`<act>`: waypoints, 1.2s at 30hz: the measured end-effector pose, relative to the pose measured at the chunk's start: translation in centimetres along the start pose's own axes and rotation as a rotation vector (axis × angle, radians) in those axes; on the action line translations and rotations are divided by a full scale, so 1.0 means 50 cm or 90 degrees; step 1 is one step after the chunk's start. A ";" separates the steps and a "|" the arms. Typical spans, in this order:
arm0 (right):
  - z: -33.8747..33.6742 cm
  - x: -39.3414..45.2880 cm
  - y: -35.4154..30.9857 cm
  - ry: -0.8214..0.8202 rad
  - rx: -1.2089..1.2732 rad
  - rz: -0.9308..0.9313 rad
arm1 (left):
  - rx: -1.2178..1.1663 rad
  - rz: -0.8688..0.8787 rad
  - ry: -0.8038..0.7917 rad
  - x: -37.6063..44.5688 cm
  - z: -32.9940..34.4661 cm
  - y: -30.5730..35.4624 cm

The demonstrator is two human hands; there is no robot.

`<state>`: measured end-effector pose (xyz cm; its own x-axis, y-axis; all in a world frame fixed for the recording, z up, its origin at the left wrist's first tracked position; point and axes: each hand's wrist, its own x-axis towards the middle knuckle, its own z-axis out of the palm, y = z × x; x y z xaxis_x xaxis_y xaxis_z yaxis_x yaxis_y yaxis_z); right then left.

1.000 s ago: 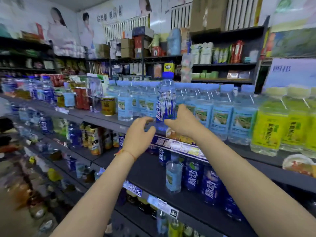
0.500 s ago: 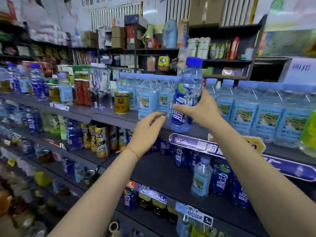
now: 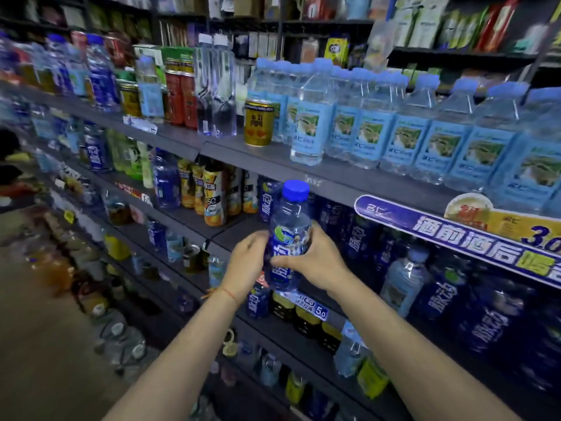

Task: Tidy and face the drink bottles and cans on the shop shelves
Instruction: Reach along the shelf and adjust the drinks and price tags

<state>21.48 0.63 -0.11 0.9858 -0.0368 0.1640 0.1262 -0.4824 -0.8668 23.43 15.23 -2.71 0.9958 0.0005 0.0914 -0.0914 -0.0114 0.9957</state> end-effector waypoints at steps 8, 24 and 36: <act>-0.023 0.059 0.132 0.088 -0.025 0.082 | 0.038 -0.043 -0.155 0.041 0.111 -0.070; 0.023 0.257 0.198 0.179 -0.037 0.279 | 0.048 -0.101 -0.208 0.225 0.078 -0.091; 0.156 0.272 0.061 0.130 0.017 0.240 | 0.128 0.074 -0.258 0.343 -0.089 -0.032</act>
<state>36.12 5.48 -4.19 0.9215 -0.3801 -0.0799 -0.2339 -0.3787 -0.8955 40.66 19.73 -2.67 0.9033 -0.4018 0.1503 -0.2399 -0.1827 0.9535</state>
